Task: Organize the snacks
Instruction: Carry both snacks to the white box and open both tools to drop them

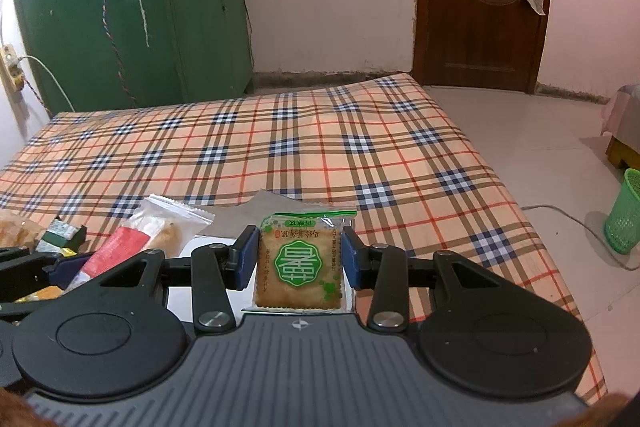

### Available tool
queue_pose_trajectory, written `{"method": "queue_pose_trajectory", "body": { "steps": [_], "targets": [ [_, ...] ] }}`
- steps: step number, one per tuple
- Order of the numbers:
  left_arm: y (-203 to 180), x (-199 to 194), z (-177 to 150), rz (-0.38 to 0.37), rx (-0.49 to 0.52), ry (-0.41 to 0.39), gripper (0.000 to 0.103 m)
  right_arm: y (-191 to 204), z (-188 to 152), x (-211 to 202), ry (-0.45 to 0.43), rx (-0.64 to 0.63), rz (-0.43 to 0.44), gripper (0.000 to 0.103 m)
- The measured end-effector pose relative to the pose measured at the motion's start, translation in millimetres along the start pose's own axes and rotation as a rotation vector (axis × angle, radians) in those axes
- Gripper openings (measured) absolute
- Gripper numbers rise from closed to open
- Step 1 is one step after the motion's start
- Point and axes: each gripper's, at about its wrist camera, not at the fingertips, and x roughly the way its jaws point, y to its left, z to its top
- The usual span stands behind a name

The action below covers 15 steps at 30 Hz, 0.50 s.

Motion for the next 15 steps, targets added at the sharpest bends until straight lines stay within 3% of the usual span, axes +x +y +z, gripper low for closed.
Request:
{"method": "queue_pose_trajectory", "body": {
  "steps": [5, 7, 8, 9, 10, 13, 15],
  "targets": [
    [-2, 9, -2, -0.049, -0.022, -0.007, 0.033, -2, 2, 8, -0.003, 0.002, -0.003, 0.048],
    [-4, 11, -4, -0.083, -0.032, -0.006, 0.038, -1, 2, 8, -0.012, -0.004, -0.009, 0.052],
    [-5, 11, -4, -0.092, -0.03, -0.012, 0.045, -1, 2, 8, -0.018, -0.008, -0.019, 0.062],
    [-5, 9, -5, -0.095, -0.026, -0.02, 0.06, -1, 2, 7, -0.021, -0.008, -0.019, 0.071],
    [-6, 6, -7, -0.09, -0.021, -0.03, 0.069, -1, 1, 5, -0.028, -0.008, -0.018, 0.073],
    [-4, 0, -7, -0.078, -0.023, -0.023, 0.071, -4, -1, -4, -0.033, -0.002, -0.023, 0.077],
    [-1, -5, -7, -0.068, -0.032, -0.013, 0.078, -5, -2, -13, -0.045, 0.006, -0.021, 0.097]
  ]
}}
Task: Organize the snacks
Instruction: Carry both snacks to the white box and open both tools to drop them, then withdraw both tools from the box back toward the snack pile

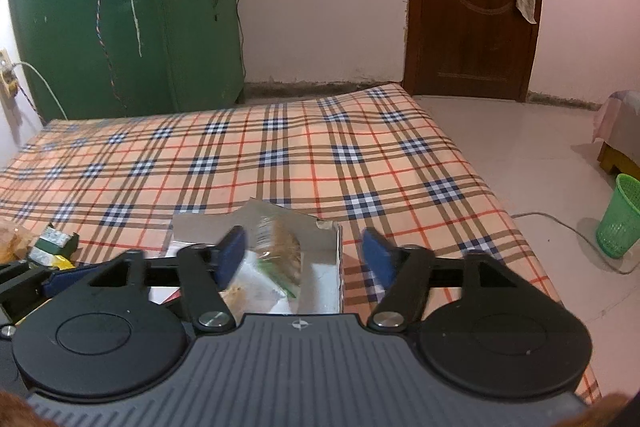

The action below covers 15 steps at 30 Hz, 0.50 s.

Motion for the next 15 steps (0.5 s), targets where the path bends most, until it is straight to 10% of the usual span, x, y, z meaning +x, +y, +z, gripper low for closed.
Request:
{"method": "queue_pose_trajectory", "body": {
  "steps": [3, 15],
  "targets": [
    [3, -10, -2, 0.049, -0.007, -0.003, 0.095, -1, -2, -18, -0.034, 0.006, -0.015, 0.103],
    [11, -64, -18, 0.147, 0.007, -0.006, 0.099, -3, -24, -84, -0.08, 0.039, -0.059, 0.103]
  ]
}}
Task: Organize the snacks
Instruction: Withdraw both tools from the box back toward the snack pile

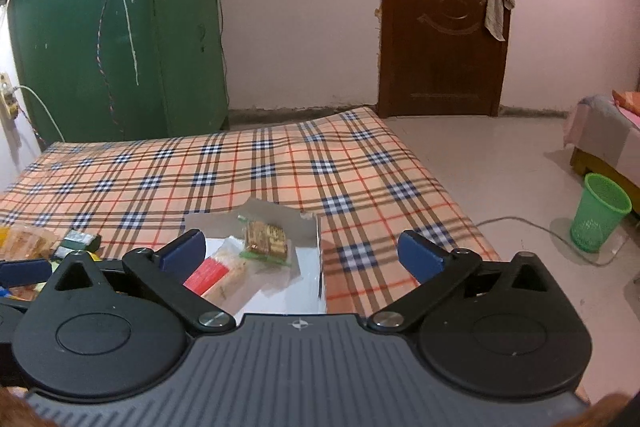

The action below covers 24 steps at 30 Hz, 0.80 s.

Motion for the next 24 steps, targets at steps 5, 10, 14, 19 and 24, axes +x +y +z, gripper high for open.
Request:
{"method": "queue_pose_trajectory", "body": {
  "steps": [5, 10, 14, 19, 24],
  "targets": [
    [17, -20, -10, 0.016, -0.04, -0.005, 0.099, 4, -9, -17, 0.013, 0.002, -0.002, 0.103],
    [27, -36, -16, 0.045, -0.039, -0.004, 0.101, 10, -20, -29, 0.025, 0.047, 0.026, 0.103],
    [37, -47, -23, 0.062, -0.042, 0.002, 0.101, 20, -24, -34, 0.055, 0.047, 0.045, 0.103],
    [51, -56, -31, 0.08, -0.066, 0.006, 0.101, 40, -27, -43, 0.069, 0.002, 0.044, 0.103],
    [62, -67, -35, 0.103, -0.059, -0.011, 0.101, 58, -30, -50, 0.069, -0.018, 0.061, 0.103]
  ]
}}
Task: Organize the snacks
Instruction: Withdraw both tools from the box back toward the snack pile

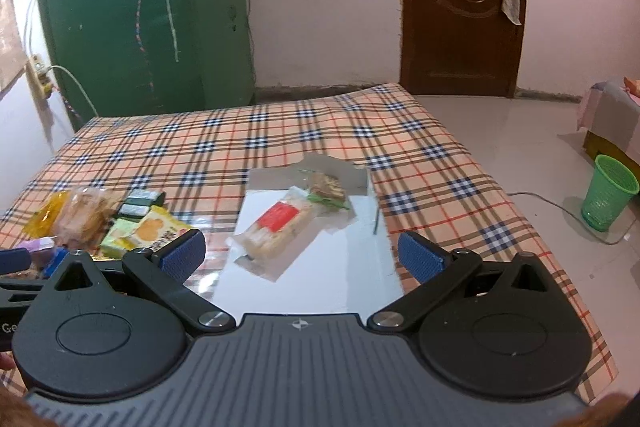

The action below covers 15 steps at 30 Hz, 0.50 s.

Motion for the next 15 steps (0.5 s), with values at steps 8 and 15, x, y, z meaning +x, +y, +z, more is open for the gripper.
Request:
{"method": "queue_pose_trajectory", "body": {
  "steps": [8, 15],
  "targets": [
    [22, -11, -7, 0.027, -0.017, -0.008, 0.101, 33, -2, 2, 0.011, -0.034, 0.036, 0.103],
    [42, -16, -11, 0.061, -0.027, -0.011, 0.101, 57, -3, 11, 0.028, -0.058, 0.063, 0.103]
  ]
}}
